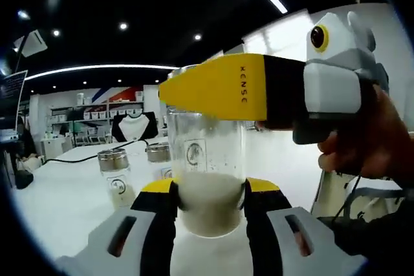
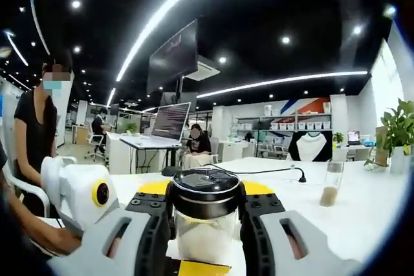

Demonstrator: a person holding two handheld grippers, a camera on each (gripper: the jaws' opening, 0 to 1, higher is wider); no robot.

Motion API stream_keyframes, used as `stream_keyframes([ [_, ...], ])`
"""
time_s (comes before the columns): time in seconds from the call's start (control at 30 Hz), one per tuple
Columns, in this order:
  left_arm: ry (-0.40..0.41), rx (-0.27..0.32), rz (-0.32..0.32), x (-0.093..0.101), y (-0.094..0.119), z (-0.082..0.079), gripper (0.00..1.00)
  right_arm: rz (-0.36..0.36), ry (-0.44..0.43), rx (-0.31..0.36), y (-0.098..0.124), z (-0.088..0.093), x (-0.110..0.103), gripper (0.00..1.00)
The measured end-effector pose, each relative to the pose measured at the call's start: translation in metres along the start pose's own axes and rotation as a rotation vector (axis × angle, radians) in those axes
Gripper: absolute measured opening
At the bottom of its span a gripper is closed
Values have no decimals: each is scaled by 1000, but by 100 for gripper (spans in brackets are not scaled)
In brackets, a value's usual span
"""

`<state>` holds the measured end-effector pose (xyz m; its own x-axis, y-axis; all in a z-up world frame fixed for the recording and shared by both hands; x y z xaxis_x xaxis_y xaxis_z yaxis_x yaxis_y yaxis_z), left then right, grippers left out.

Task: Rotate the seasoning bottle until the label or dispensing opening points toward the visible target arrow and the bottle remains upright within the marked orientation range

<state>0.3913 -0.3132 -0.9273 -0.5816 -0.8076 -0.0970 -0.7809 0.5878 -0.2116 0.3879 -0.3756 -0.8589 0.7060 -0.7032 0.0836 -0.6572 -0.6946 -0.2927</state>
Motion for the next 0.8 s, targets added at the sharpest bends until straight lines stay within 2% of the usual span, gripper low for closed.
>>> stream_keyframes([
  [0.13,6,5,2,1,0,-1,42,49,-10,28,2,-1,2,39],
  [0.3,2,30,36,1,-1,-4,42,56,-29,59,5,-4,5,38],
  [0.5,0,43,99,0,-1,-5,43,-3,-87,27,9,-8,12,37],
  [0.67,97,65,215,2,-1,-8,43,-64,-109,21,12,-9,14,37],
  [0.77,115,133,253,0,0,-17,46,-134,-134,-16,11,-5,12,37],
  [0.8,113,132,262,0,1,-17,47,-144,-135,-17,11,-4,12,37],
])
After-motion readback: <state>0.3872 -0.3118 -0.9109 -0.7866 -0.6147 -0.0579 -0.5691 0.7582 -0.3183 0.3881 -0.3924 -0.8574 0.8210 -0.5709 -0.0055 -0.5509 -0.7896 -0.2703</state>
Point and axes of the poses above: the point that each gripper's makers call its tool centre point, and the gripper's own axes: y roughly backward along the fingers, x roughly to its right, z roughly out of its underside, the point moved 7 cm from there along y, roughly backward along the fingers, and after that the axes turned 11 degrees about x, right-handed, at the moved point
